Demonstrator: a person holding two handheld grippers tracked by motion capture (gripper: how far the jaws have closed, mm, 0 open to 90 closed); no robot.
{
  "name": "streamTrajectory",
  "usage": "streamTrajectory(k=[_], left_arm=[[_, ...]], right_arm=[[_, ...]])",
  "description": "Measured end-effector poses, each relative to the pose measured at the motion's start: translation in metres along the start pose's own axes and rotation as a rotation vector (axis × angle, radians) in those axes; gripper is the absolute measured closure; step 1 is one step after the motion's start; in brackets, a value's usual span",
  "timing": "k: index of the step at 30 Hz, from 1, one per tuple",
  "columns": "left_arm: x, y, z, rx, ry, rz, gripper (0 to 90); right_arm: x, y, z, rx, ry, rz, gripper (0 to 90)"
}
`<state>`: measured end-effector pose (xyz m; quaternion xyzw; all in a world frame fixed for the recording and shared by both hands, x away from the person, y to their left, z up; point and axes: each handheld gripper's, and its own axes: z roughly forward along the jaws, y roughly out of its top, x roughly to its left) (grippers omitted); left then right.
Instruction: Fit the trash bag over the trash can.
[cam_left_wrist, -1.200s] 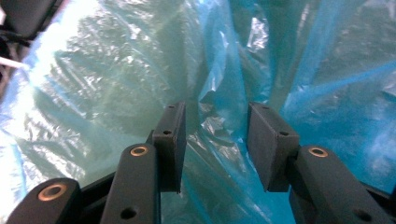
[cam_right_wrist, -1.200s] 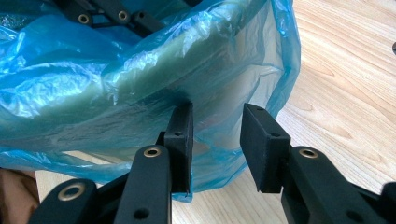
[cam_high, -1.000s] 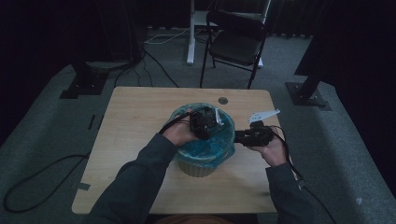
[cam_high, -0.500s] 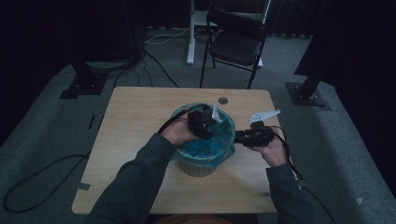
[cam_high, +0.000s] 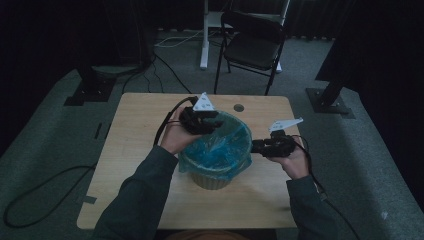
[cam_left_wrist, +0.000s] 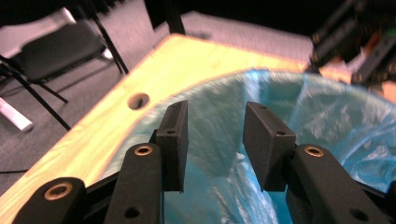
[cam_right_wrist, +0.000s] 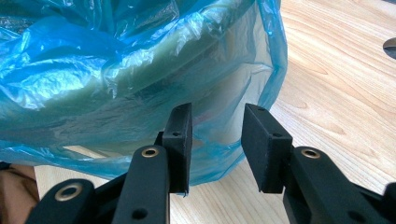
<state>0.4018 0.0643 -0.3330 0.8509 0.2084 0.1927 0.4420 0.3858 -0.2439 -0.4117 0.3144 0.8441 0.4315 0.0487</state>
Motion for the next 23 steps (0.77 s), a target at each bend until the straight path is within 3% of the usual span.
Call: streamTrajectory(k=[5, 7, 11, 23], left_arm=[[0.014, -0.012, -0.021, -0.084, 0.033, -0.079, 60.5], [0.014, -0.012, -0.021, -0.084, 0.033, -0.079, 60.5], [0.025, -0.028, -0.039, -0.138, 0.070, -0.134, 60.1], [0.037, -0.060, -0.057, -0.191, 0.131, -0.212, 58.9]], right_arm=[[-0.001, 0.000, 0.000, 0.001, -0.004, 0.001, 62.8], [-0.001, -0.001, 0.000, 0.001, -0.005, 0.002, 62.8], [-0.002, -0.001, 0.001, 0.005, -0.010, 0.006, 62.7], [-0.007, -0.004, -0.001, 0.010, -0.034, 0.010, 62.0]])
